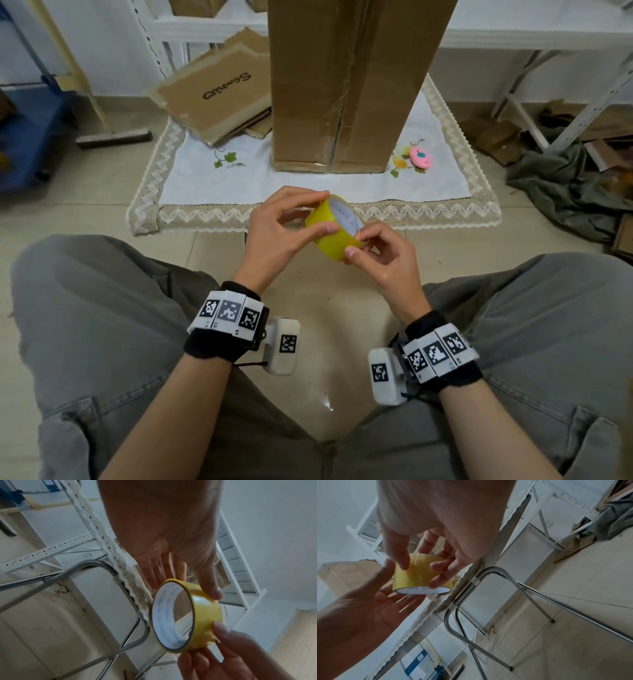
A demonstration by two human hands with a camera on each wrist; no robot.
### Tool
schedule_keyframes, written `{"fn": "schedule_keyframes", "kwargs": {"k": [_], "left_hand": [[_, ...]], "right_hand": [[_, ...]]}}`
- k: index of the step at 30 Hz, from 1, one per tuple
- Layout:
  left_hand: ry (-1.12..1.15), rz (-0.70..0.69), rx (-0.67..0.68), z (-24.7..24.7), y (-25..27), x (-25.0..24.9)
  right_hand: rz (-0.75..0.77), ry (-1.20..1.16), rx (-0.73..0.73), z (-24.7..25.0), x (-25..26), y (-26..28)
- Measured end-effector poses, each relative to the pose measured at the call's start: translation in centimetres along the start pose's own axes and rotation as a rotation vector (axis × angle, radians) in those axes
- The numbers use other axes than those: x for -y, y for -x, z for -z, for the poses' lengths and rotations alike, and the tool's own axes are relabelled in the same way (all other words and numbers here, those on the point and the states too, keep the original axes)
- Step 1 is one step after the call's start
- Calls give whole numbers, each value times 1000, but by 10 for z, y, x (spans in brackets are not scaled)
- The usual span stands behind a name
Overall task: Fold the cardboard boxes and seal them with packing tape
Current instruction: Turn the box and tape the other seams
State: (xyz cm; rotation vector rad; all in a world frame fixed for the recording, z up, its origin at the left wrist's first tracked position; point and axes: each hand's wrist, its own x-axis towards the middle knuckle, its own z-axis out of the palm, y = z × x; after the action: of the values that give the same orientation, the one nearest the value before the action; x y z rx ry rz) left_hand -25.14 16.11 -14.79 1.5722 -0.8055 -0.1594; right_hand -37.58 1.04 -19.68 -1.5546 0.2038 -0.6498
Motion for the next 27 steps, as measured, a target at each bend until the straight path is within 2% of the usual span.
{"fn": "schedule_keyframes", "kwargs": {"k": [9, 13, 17, 21, 27], "left_hand": [[89, 47, 20, 6, 1, 4], [80, 194, 191, 0, 5, 12], [139, 268, 236, -1, 5, 8], [322, 391, 326, -2, 7, 3], [414, 532, 292, -6, 5, 2]], "right_hand": [[-2, -6, 3, 0, 1, 1], [-23, -40, 20, -3, 7, 3], [-38, -117, 42, -3, 15, 3], [-50, -205, 87, -3, 17, 2], [-35, -212, 162, 1, 12, 0]]}}
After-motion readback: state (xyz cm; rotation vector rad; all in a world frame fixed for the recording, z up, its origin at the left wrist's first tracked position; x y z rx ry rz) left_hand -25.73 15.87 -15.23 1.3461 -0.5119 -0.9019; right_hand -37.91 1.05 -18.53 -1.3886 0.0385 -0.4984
